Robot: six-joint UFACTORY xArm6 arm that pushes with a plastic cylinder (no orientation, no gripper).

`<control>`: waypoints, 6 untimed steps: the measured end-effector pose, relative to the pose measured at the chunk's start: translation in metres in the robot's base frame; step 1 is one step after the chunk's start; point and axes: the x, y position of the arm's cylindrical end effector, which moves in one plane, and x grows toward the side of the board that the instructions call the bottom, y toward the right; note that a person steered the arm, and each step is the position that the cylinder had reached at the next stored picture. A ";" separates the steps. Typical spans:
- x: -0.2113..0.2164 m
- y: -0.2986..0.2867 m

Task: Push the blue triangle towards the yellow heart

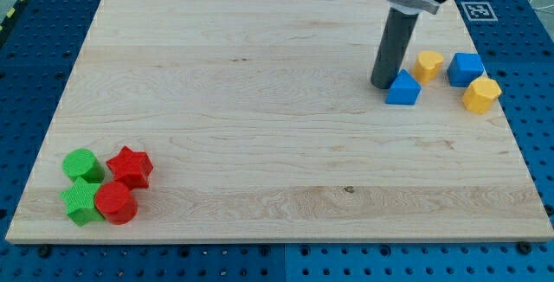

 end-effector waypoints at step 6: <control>0.026 0.007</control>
